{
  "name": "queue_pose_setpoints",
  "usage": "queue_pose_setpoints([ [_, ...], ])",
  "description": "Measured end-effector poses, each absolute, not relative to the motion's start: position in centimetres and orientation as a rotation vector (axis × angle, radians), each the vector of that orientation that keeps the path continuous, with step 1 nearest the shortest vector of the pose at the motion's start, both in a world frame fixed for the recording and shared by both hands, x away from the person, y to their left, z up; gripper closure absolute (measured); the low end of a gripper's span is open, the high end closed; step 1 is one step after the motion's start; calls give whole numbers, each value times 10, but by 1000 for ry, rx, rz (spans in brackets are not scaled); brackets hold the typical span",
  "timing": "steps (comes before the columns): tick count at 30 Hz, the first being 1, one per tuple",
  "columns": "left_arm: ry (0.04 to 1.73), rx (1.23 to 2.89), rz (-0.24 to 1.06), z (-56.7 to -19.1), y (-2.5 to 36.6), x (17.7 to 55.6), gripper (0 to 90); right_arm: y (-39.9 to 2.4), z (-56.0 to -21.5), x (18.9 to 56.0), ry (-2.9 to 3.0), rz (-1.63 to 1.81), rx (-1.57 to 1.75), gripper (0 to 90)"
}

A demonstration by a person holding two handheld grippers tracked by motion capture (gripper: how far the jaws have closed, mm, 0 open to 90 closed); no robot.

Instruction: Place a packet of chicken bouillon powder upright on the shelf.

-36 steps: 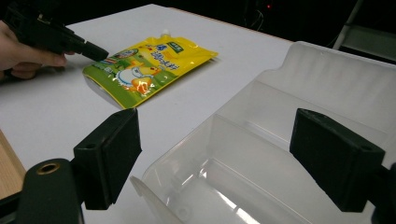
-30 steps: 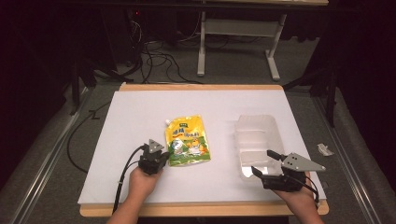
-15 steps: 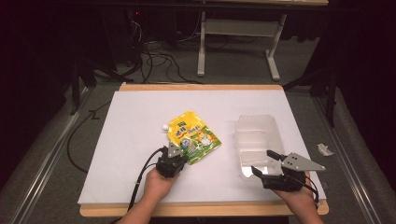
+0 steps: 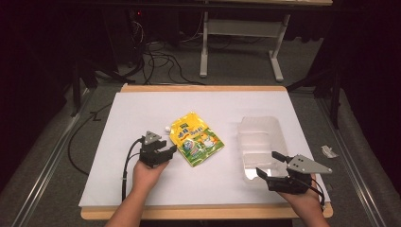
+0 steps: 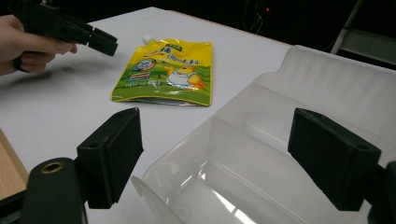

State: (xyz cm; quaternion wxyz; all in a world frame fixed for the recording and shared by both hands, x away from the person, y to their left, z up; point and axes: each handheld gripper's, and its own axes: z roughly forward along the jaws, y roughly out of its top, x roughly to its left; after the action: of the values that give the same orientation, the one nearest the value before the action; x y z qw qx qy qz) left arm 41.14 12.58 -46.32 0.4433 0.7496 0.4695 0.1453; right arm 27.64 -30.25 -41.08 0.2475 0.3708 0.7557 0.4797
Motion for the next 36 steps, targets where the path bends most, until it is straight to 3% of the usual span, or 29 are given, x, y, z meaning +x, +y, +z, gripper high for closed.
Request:
queue_pose_setpoints([
  [9, 1304, 1795, 255, -470, 131, 455, 402, -301, -411, 274, 2070, 1304, 998, 182],
  [20, 1345, 1781, 154, -481, 121, 472, 419, -299, -412, 274, 2077, 1300, 998, 183],
  [28, 1375, 1668, 44, -489, 131, 472, 593, -299, -413, 275, 2083, 1292, 996, 186],
  [36, 1338, 1719, 81, -488, 124, 467, 798, -298, -413, 274, 2088, 1282, 990, 192],
])
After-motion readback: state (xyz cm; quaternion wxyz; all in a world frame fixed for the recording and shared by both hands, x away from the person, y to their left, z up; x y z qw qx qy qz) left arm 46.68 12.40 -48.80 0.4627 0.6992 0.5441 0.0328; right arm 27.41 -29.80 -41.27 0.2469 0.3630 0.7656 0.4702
